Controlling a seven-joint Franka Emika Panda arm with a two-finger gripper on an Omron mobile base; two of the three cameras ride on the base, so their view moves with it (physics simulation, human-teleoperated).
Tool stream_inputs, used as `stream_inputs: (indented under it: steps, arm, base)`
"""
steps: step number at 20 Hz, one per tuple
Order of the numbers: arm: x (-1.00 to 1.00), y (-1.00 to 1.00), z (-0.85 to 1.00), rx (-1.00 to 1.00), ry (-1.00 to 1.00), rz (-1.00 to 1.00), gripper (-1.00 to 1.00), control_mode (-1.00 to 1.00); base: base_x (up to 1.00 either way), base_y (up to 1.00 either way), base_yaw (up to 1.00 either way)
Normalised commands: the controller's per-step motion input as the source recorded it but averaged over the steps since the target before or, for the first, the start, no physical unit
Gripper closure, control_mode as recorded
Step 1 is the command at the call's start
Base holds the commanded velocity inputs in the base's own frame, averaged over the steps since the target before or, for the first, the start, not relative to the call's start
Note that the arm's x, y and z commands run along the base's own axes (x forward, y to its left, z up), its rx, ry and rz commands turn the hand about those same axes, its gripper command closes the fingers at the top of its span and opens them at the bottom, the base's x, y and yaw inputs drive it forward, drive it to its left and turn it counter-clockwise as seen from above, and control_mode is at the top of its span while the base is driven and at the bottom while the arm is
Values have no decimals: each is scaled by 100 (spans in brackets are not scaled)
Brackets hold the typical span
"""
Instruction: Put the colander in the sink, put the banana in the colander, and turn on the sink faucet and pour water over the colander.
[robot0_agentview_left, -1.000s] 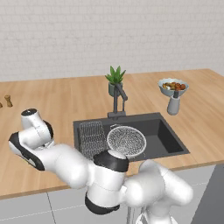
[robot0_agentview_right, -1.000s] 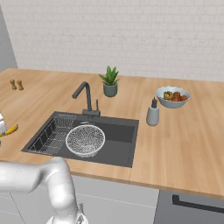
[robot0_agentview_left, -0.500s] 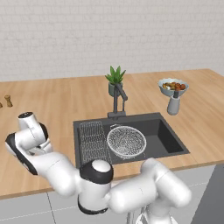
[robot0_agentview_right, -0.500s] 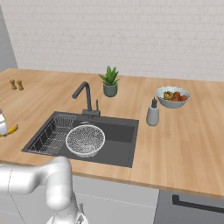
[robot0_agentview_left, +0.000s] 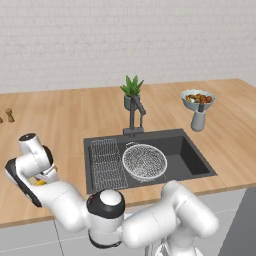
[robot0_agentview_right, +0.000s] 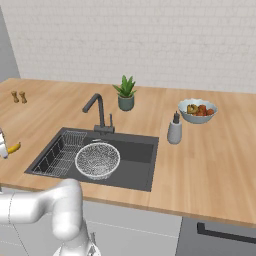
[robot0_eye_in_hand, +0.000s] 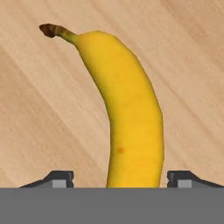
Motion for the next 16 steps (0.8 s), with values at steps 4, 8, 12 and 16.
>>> stream_inputs:
  steps: [4,8,12,16]
  arm:
    - [0,0,-59,0,-8,-6,100,-100]
    - [-2,-3,-55,0,-15,-8,100,-100]
    - [-3,-14,-50,2,-19,-9,100,-100]
    - [-2,-5,-6,3,-18,-4,100,-100]
  base:
    - [0,0,0]
    - [0,0,0]
    - [0,0,0]
    - [0,0,0]
